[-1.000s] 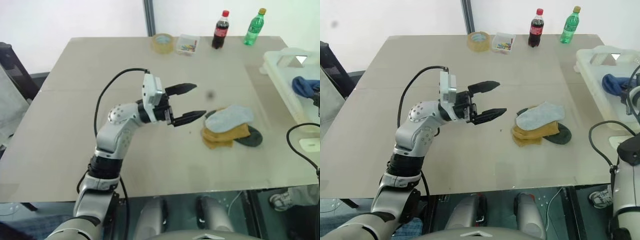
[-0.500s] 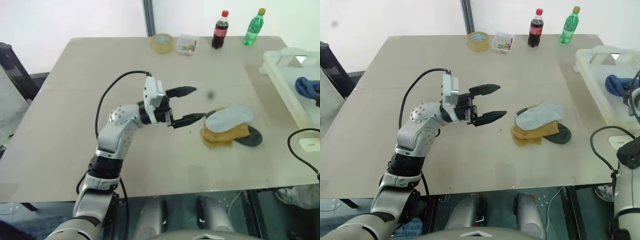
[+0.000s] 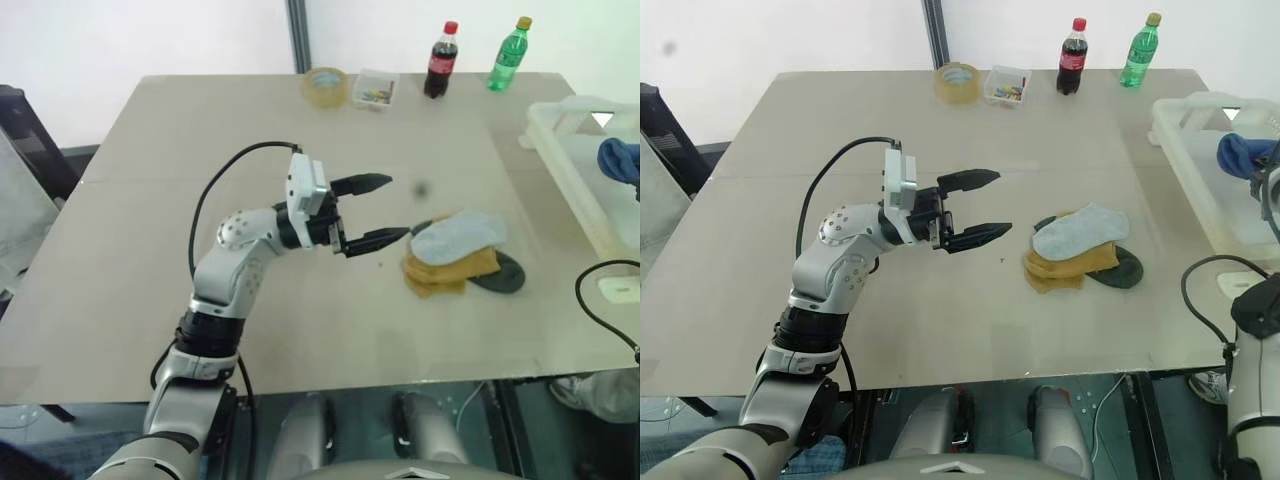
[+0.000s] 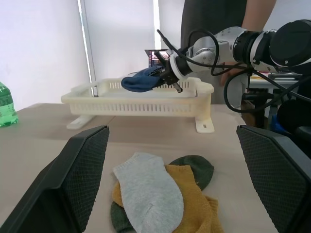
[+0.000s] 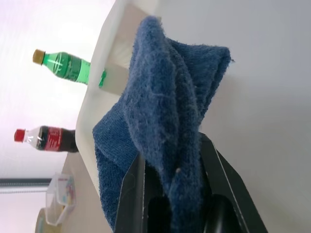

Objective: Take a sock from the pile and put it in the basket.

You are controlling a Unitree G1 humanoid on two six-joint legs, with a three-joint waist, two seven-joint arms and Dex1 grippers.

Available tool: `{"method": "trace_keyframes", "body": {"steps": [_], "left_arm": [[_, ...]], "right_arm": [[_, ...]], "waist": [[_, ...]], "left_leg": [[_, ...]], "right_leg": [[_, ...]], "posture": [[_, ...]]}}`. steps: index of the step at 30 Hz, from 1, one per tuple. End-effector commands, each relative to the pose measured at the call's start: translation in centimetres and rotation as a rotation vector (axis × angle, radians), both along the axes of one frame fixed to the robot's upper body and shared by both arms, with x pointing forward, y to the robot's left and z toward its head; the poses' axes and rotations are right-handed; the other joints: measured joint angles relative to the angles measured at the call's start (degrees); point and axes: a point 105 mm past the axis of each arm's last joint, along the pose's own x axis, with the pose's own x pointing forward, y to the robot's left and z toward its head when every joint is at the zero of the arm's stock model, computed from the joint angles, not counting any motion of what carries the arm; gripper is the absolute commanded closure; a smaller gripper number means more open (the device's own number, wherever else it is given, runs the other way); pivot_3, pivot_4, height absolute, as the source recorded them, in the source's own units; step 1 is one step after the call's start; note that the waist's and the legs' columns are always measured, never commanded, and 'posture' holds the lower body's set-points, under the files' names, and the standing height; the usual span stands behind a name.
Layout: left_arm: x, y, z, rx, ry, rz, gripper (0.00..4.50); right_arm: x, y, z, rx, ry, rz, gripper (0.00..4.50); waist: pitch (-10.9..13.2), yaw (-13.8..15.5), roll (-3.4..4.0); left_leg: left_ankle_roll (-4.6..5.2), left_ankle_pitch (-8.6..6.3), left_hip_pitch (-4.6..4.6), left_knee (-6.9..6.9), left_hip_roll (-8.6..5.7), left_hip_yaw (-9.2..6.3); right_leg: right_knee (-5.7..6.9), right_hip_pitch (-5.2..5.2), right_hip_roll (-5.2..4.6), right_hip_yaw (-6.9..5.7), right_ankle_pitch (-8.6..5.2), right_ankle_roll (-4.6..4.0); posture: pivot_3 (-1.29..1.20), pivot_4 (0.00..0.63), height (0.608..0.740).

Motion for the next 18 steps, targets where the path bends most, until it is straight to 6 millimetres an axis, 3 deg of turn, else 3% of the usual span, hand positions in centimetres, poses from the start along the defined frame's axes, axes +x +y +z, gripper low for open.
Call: {"method": "trace_keyframes", "body": {"steps": [1, 3, 5, 10, 13, 18], "left_arm": [[-0.1, 0.2, 0.6, -0.01, -0.032, 0.004, 0.0], [-0.1, 0.1, 0.6, -0.011, -0.029, 0.004, 0.0], [-0.2, 0.1, 0.5, -0.009, -0.027, 0.003, 0.0], [-0.2, 0.2, 0.5, -0.005, -0.025, 0.006, 0.0], [-0.2, 0.3, 0.4, -0.001, -0.021, 0.006, 0.0], [-0.2, 0.3, 0.3, -0.001, -0.018, 0.009, 0.0]], "right_arm": [[-0.6, -1.2, 2.2, -0.022, -0.062, -0.051, 4.04], [-0.8, -1.5, 2.1, -0.065, -0.053, -0.054, 4.04], [-0.7, -1.1, 2.5, -0.081, -0.079, -0.028, 3.39], [-0.7, -1.6, 1.7, -0.065, -0.033, -0.083, 1.13], [-0.1, -0.1, 2.8, -0.108, -0.082, 0.011, 0.02], [-0.4, -1.4, 1.8, -0.078, -0.024, -0.088, 0.02]], "waist": [[0.0, 0.0, 0.0], [0.0, -0.02, 0.0], [0.0, -0.04, 0.0], [-0.01, 0.02, 0.01], [-0.02, -0.05, 0.03], [-0.02, -0.02, 0.04]], "left_leg": [[0.0, 0.0, 0.0, 0.0, 0.0, 0.01], [0.0, 0.0, 0.01, 0.0, 0.0, 0.0], [0.0, 0.0, 0.01, 0.01, 0.0, 0.01], [-0.01, 0.0, 0.01, 0.03, 0.0, 0.01], [0.0, 0.0, 0.01, 0.05, 0.0, 0.02], [0.0, 0.0, 0.03, 0.08, 0.01, 0.04]], "right_leg": [[0.0, 0.0, 0.0, 0.0, 0.0, 0.0], [0.0, 0.0, 0.0, 0.0, 0.0, 0.0], [0.01, 0.0, 0.0, 0.01, 0.0, 0.01], [0.03, 0.0, 0.0, 0.02, 0.01, 0.01], [0.03, 0.0, 0.0, 0.03, 0.01, 0.02], [0.1, 0.0, 0.0, 0.04, 0.02, 0.03]], "posture": [[0.0, 0.15, 0.74], [0.0, 0.15, 0.74], [0.0, 0.15, 0.74], [0.0, 0.15, 0.74], [0.0, 0.15, 0.74], [0.0, 0.15, 0.74]]}}
